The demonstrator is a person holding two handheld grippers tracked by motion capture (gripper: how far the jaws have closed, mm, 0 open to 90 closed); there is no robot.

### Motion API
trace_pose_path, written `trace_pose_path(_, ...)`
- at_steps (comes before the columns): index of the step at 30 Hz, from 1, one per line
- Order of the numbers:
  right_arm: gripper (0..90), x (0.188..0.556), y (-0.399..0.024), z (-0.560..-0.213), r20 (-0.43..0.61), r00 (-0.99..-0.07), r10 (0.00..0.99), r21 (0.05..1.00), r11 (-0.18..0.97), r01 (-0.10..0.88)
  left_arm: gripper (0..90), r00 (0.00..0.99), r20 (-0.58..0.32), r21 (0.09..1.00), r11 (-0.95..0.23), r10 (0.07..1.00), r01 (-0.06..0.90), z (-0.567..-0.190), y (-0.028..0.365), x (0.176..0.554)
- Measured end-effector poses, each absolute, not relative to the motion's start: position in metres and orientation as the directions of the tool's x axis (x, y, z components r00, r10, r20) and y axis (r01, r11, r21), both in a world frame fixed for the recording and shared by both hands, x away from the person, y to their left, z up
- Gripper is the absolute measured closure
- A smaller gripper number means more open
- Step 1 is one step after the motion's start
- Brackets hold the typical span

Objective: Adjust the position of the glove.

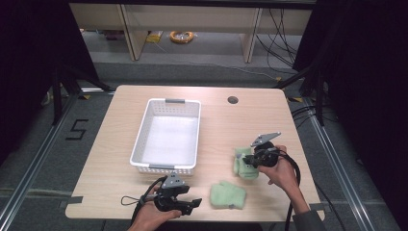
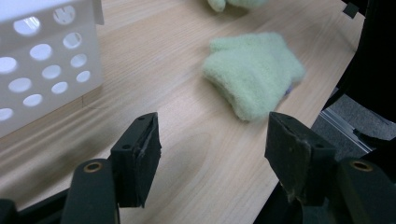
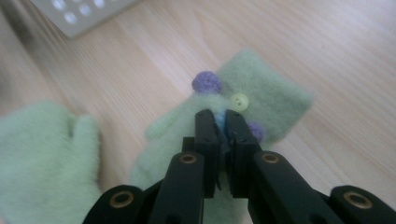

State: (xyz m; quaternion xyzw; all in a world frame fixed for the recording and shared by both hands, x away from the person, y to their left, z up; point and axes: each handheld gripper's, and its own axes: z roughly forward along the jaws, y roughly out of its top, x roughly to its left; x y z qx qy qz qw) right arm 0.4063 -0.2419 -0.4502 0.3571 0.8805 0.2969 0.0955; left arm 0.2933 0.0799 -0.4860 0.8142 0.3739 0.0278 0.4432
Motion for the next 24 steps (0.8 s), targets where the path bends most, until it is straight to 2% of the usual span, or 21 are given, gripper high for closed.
trace_pose_path(1, 86.1, 0.402, -0.239, -0.448, 0.04, -0.695, 0.718, 0.62, 0.528, 0.58, 35.2, 0.722, -0.281, 0.743, -0.333, 0.632, 0.58, -0.485, 0.08, 0.293)
trace_pose_path(2, 86.0, 0.399, -0.24, -0.444, 0.039, -0.721, 0.692, 0.619, 0.55, 0.561, 35.2, 0.724, -0.276, 0.743, -0.337, 0.632, 0.578, -0.485, 0.08, 0.293)
trace_pose_path(5, 85.9, 0.384, -0.236, -0.432, 0.081, -0.717, 0.692, 0.663, 0.499, 0.557, 37.2, 0.724, -0.287, 0.748, -0.325, 0.627, 0.578, -0.483, 0.078, 0.292)
trace_pose_path(11, 85.8, 0.361, -0.227, -0.428, 0.117, -0.717, 0.687, 0.692, 0.462, 0.555, 40.5, 0.751, -0.288, 0.76, -0.335, 0.595, 0.557, -0.477, 0.064, 0.288)
trace_pose_path(19, 85.6, 0.34, -0.209, -0.43, 0.12, -0.745, 0.656, 0.707, 0.471, 0.528, 43.8, 0.796, -0.261, 0.783, -0.363, 0.546, 0.505, -0.472, 0.035, 0.285)
trace_pose_path(21, 85.5, 0.338, -0.205, -0.427, 0.092, -0.755, 0.65, 0.703, 0.495, 0.511, 44.2, 0.805, -0.26, 0.788, -0.365, 0.533, 0.496, -0.471, 0.026, 0.283)
trace_pose_path(24, 85.5, 0.335, -0.199, -0.429, 0.112, -0.768, 0.631, 0.701, 0.498, 0.511, 45.9, 0.812, -0.249, 0.787, -0.379, 0.529, 0.488, -0.471, 0.018, 0.283)
